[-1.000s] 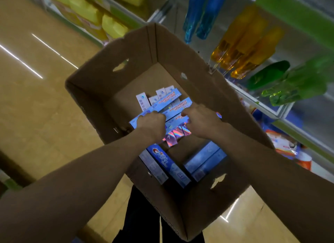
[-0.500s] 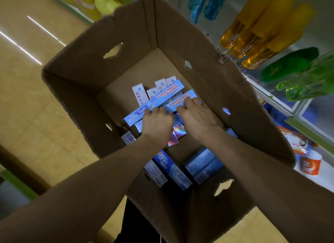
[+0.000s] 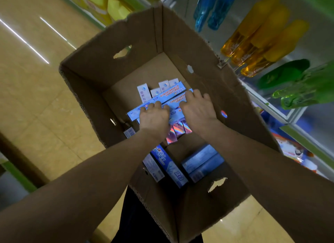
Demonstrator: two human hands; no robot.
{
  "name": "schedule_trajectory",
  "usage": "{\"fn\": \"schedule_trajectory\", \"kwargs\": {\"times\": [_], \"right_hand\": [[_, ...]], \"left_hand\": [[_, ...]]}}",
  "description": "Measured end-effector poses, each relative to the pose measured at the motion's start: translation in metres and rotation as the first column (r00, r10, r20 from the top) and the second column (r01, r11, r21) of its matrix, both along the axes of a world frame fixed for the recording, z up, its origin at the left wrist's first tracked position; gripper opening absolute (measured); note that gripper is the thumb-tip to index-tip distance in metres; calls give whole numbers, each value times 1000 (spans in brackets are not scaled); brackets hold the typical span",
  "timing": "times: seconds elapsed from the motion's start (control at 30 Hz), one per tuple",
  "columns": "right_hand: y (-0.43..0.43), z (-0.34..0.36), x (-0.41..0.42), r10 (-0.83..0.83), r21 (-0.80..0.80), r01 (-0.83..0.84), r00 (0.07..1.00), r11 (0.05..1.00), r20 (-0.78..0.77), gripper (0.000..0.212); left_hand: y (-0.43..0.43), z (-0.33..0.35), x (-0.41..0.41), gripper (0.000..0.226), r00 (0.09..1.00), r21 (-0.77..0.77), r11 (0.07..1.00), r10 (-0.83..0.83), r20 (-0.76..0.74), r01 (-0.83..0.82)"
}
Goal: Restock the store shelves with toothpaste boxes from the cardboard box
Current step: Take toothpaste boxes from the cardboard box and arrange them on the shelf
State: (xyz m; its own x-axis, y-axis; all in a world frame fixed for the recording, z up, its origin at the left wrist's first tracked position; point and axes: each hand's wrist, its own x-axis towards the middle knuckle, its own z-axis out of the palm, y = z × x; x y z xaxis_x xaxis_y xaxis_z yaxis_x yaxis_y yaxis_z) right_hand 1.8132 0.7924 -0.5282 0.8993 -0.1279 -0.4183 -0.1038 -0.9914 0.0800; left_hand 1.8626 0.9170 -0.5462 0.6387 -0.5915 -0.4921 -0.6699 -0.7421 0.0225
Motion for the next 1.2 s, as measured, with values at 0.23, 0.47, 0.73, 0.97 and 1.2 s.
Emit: {"fn": "schedule_trajectory", "kwargs": {"times": [0.23, 0.47, 0.73, 0.97, 1.2], "right_hand": [[-3, 74, 19, -7, -23, 10, 995, 1000, 104, 31], [16, 179, 53, 89, 7, -97, 937, 995, 338, 25], [83, 287, 89, 282, -38, -308, 805, 951, 523, 36], [179, 352, 93, 417, -62, -482, 677, 874, 607, 37], [292, 405, 58, 544, -106, -669, 489, 735, 682, 35]], "left_hand": [[2, 77, 30, 45, 994, -113, 991, 84, 73, -75], [38, 193, 58, 45, 941, -234, 955, 236, 243, -180], [124, 312, 67, 34, 823, -358, 882, 435, 364, -308], [225, 378, 41, 29, 675, -441, 802, 585, 450, -402], [335, 430, -35, 31, 491, -490, 723, 691, 531, -487]]}}
